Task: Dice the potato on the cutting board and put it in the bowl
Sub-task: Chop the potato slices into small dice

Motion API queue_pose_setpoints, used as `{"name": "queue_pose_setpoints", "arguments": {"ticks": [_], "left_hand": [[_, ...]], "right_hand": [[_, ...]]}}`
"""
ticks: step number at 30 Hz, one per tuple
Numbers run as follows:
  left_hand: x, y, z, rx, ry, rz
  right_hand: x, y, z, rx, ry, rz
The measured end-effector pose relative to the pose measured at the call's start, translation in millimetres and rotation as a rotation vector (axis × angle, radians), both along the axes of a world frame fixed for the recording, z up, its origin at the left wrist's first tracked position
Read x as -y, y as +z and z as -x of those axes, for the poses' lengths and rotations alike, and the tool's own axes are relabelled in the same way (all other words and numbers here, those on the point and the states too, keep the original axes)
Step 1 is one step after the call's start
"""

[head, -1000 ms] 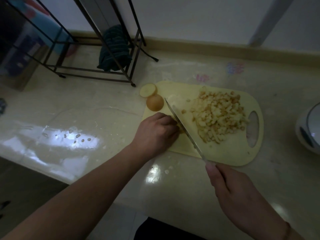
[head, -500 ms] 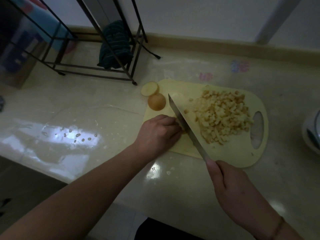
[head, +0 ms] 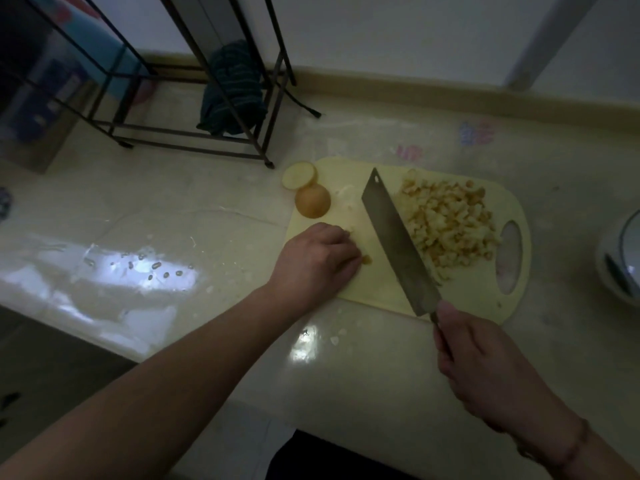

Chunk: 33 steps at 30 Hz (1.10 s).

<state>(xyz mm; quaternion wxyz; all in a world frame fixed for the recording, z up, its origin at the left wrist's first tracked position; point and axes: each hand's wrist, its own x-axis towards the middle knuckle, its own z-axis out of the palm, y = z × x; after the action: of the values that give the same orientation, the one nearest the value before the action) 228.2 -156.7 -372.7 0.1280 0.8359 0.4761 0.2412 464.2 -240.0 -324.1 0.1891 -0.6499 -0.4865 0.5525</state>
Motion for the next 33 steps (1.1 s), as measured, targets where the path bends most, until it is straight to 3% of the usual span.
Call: {"name": "queue_pose_setpoints", "arguments": {"ticks": [9,33], "left_hand": [[-1,0,12,-0.022,-0.074,-0.062],[-8,-4,16,-0.012,-0.109,-0.017]], "right_hand": [[10,15,11,0.096,0.150,-0.220],[8,6,21,0.200,0.172,-0.225]]}}
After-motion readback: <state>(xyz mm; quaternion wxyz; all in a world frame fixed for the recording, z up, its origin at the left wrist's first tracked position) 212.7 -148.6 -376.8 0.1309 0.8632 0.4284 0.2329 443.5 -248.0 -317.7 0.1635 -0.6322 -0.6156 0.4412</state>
